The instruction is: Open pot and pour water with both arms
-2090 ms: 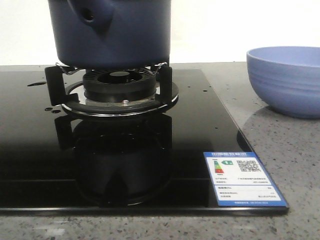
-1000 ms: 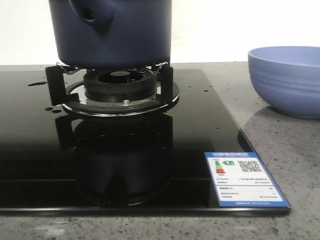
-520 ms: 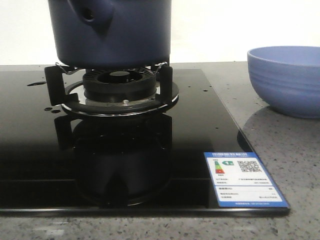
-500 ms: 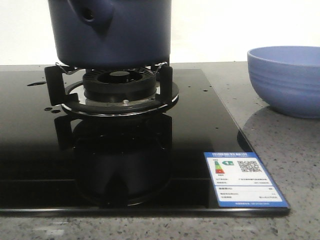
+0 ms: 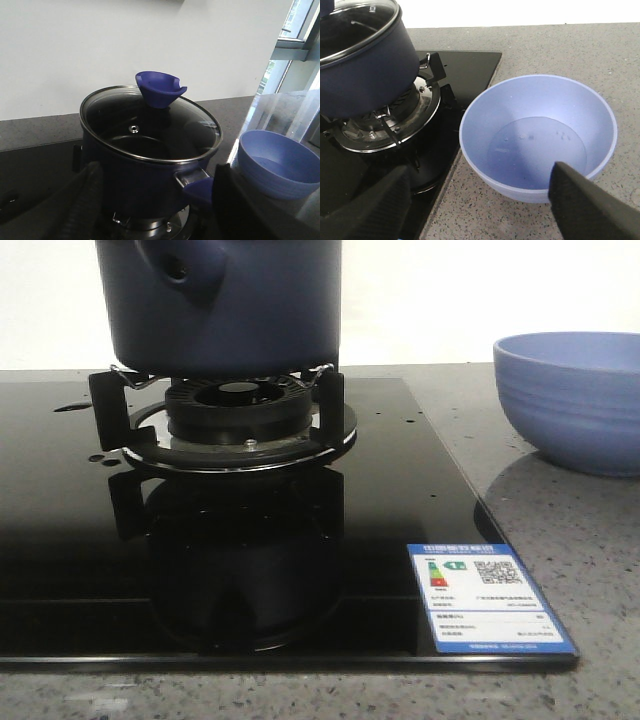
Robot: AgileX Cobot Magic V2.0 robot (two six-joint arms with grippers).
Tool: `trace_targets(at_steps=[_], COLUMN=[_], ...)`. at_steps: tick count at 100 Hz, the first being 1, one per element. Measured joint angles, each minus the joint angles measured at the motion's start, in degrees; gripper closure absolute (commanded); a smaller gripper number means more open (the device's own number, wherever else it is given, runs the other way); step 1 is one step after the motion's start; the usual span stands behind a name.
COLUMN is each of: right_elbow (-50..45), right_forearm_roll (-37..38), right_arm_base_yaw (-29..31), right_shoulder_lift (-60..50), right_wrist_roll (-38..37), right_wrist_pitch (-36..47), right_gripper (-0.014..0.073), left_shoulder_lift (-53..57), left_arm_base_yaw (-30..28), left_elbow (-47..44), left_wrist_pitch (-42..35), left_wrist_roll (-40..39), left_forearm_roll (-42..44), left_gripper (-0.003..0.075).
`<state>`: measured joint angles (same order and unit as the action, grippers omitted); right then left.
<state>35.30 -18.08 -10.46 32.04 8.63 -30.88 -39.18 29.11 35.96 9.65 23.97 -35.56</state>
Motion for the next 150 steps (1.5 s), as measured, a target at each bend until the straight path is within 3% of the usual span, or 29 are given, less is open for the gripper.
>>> trace_targets(at_steps=[29,69,128,150], right_elbow=[0.0,0.0,0.0,0.0], right_forearm_roll=[0.0,0.0,0.0,0.0], right_arm_base_yaw=[0.0,0.0,0.0,0.0], right_shoulder_lift=[0.0,0.0,0.0,0.0], right_wrist_roll=[0.0,0.0,0.0,0.0], right_wrist_pitch=[0.0,0.1,0.1,0.1], right_gripper=[0.0071,0.0071,0.0071,0.0071], left_shoulder_lift=[-15.9,-33.5,-40.8,-41.1], left_arm_base_yaw=[5.5,5.5,5.5,5.6], left_elbow=[6.7,19.4,22.4,22.4], left_wrist_pitch=[-9.6,-10.6,-17.0,-17.2], left_wrist_roll=[0.1,0.2,0.2,0.2], left_forearm_roll=[4.1,6.4,6.5,6.5], left_gripper=[0.0213,0.0199,0.0195,0.0274])
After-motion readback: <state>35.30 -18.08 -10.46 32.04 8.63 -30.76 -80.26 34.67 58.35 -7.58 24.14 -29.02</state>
